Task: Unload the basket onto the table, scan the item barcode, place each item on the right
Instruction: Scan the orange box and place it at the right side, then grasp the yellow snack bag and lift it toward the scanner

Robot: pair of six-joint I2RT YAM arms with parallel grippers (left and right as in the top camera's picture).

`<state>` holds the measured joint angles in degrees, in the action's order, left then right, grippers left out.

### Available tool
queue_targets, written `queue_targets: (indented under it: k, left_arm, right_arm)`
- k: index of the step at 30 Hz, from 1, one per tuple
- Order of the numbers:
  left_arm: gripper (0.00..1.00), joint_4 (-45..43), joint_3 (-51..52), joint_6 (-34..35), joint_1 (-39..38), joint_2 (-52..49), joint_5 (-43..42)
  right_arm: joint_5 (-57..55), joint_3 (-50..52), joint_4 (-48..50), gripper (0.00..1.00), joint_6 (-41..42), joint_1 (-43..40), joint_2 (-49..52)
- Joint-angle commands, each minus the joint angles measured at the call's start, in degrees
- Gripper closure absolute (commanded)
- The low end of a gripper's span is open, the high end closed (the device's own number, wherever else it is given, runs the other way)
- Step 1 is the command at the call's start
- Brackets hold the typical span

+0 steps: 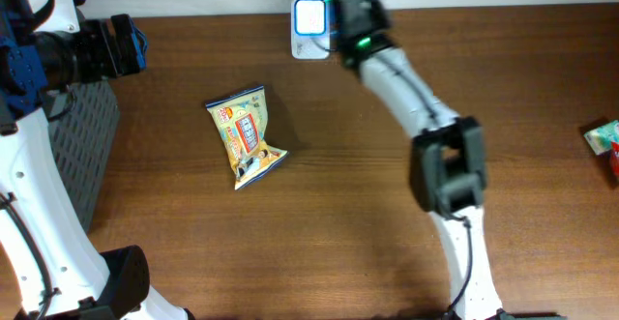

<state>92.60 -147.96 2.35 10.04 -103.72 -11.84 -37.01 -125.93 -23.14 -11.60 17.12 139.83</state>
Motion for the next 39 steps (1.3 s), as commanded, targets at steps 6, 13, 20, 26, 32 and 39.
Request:
queue_targets:
  k: [6,13,20,26,32,39]
  left_arm:
    - [0.01,0.1,-0.2,-0.7,0.2,0.2,-0.4]
    - [0.01,0.1,-0.2,-0.7,0.2,0.2,-0.4]
    - [0.01,0.1,-0.2,-0.7,0.2,0.2,-0.4]
    - [0.01,0.1,-0.2,-0.7,0.2,0.2,-0.4]
    - [0.01,0.1,-0.2,-0.7,0.2,0.2,-0.4]
    - [0.01,0.1,-0.2,-0.7,0.2,0.2,-0.4]
  right_arm:
    - [15.0,-1.0,-40.2,0.96,35.9,-41.9,-6.2]
    - [28.9,-1.0,-40.0,0.24,35.5,-53.6,-4.0]
    - [64.0,-1.0,-52.2,0.17,24.1,-52.7,-14.2]
    - [76.3,8.3,-57.0,0.11,-2.9,-23.5,-14.8]
    - [77.2,15.1,-22.6,0.05,18.9,6.6,-8.9]
    - [71.1,15.1,-21.1,0.4,26.1,15.6,-1.7]
